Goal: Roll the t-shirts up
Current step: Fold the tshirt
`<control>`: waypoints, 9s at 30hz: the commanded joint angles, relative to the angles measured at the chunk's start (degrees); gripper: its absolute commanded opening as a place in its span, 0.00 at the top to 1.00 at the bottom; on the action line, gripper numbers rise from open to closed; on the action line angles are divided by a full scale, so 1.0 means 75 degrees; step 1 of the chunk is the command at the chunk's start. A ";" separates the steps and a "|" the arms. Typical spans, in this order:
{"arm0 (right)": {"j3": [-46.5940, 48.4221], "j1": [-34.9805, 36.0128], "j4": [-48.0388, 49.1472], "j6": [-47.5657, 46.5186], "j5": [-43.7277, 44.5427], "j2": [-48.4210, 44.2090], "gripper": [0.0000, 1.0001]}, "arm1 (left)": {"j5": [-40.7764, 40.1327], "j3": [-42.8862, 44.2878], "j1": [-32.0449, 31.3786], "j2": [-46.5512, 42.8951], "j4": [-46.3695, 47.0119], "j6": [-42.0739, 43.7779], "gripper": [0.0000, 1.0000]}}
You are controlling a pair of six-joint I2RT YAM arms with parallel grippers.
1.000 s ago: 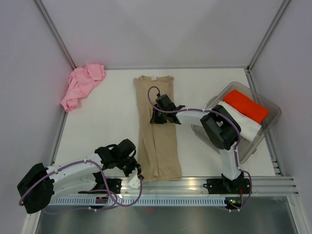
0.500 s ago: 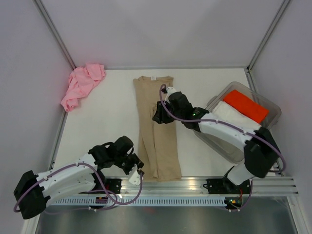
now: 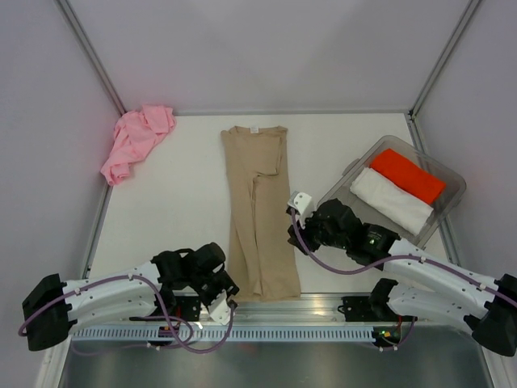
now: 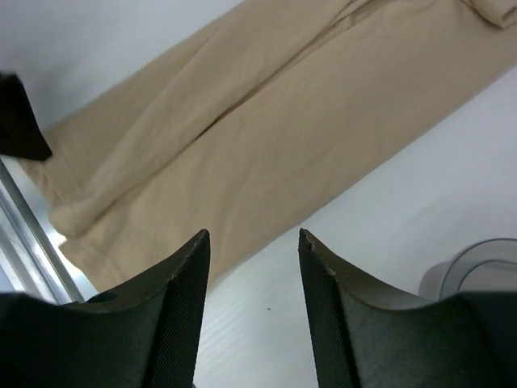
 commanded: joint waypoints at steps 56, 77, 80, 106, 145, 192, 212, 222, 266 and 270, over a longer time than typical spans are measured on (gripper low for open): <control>-0.0721 0.1571 -0.0384 -0.3675 -0.1246 0.1404 1.00 | 0.0323 0.1948 0.3056 0.1507 0.0333 -0.4527 0.98; -0.0075 0.1309 -0.1111 -0.4588 -0.1926 0.3058 1.00 | 0.0909 0.1633 0.1362 0.0500 -0.1190 -0.3156 0.94; -0.0344 0.1417 -0.0842 -0.4705 -0.1762 0.2778 1.00 | 0.0675 0.1516 0.1090 0.0628 -0.1190 -0.2969 0.92; -0.1340 0.1605 0.1546 -0.3078 -0.0883 -0.0098 0.60 | -0.1236 0.1503 0.1242 0.0967 0.0508 -0.3555 0.75; 0.1925 0.0163 0.1937 0.1304 0.1354 0.3009 0.74 | -0.1223 0.4326 0.5014 0.2796 0.0030 -0.4573 0.64; 0.5210 -0.1407 0.3541 0.4247 0.0160 0.8871 0.95 | -0.0826 0.4797 0.5261 0.6981 0.0498 -0.8359 0.92; 0.4390 -0.1969 0.4374 0.4494 -0.0168 0.8402 1.00 | -0.1247 0.5078 0.5273 0.6336 -0.0392 -0.7797 0.98; 0.4319 -0.2005 0.4479 0.4541 -0.0203 0.8437 1.00 | -0.1271 0.5265 0.5273 0.6606 -0.0768 -0.7644 0.98; 0.4144 -0.2286 0.5264 0.4634 -0.0941 0.8379 0.68 | -0.0720 0.5488 0.5425 0.7438 -0.0428 -0.8113 0.98; 0.3851 -0.2251 0.5709 0.4868 -0.1024 0.8284 0.67 | -0.0755 0.5500 0.5425 0.7438 -0.0428 -0.8125 0.98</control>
